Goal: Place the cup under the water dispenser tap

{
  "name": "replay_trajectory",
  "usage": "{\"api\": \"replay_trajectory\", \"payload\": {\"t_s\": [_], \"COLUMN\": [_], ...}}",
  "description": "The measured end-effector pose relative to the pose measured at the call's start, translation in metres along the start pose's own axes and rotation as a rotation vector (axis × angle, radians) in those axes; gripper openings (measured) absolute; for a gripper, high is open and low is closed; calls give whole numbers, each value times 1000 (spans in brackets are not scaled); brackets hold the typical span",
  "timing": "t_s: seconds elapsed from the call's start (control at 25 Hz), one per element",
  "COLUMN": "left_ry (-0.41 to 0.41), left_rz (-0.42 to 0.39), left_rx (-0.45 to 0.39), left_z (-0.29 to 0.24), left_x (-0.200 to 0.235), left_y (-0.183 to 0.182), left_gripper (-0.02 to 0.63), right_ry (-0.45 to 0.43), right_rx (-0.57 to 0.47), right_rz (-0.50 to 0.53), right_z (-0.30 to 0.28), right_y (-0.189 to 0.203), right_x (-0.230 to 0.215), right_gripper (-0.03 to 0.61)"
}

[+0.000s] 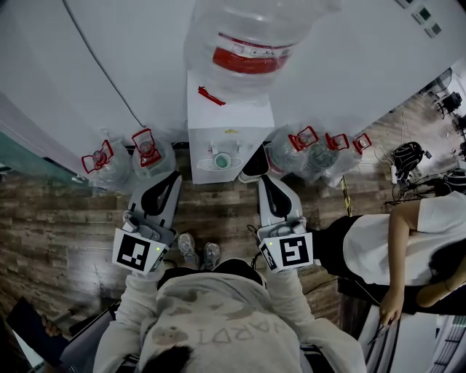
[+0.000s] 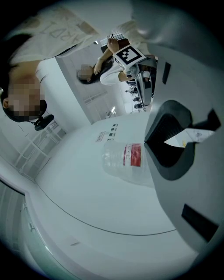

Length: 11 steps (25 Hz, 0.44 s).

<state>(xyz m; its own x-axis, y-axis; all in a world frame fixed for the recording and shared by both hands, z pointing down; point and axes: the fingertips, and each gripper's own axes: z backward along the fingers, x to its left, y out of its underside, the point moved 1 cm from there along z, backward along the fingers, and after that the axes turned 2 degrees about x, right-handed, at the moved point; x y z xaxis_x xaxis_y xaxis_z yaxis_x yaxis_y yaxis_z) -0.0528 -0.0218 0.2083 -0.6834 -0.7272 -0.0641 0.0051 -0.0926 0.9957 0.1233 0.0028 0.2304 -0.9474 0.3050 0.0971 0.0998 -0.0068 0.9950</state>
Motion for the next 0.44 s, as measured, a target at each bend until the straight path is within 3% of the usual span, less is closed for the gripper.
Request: {"api": "replay_trajectory", "payload": {"t_s": [0.44], "left_ry": [-5], "left_rz": [3], "left_rx": [-4], "left_z": [-5], "left_x": [11], "left_y": [0], "left_gripper": [5], "right_ry": [2], "right_rx": [-15], "right_rz": [5], "right_z": [-12], "right_y": [-5], "right_x": [0], "right_gripper": [9]}}
